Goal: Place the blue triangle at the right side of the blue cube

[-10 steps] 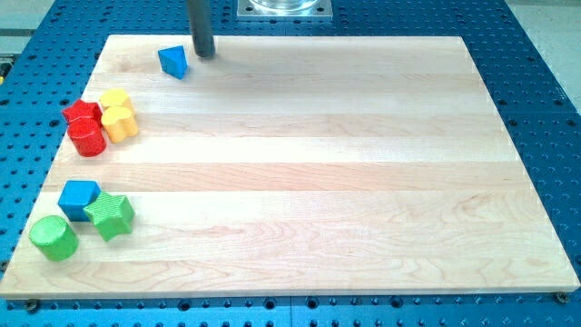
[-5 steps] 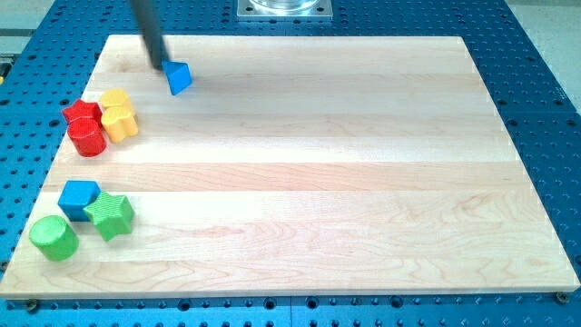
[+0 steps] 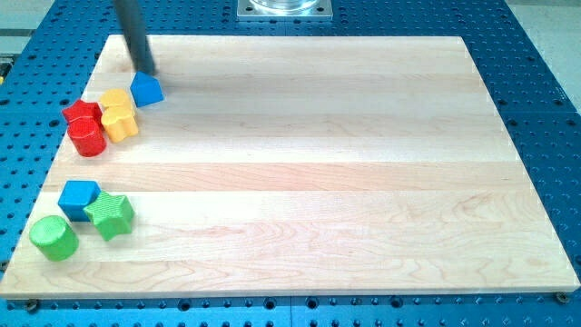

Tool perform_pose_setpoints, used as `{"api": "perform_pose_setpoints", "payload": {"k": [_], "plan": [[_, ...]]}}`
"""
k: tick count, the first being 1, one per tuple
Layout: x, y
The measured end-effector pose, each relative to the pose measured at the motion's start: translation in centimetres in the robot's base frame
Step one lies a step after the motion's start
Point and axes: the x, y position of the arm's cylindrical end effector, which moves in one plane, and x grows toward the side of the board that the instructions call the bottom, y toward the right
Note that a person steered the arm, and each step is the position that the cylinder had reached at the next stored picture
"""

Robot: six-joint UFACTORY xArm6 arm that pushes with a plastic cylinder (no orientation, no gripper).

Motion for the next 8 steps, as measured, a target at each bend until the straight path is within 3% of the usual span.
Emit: {"api": "perform_pose_setpoints", "payload": {"k": [1,3,4,5,8], "plan": [[5.1,0.5],[1.2,4.1],[2.9,5.5],[9.2,5.5],[17.2,9.5]]}}
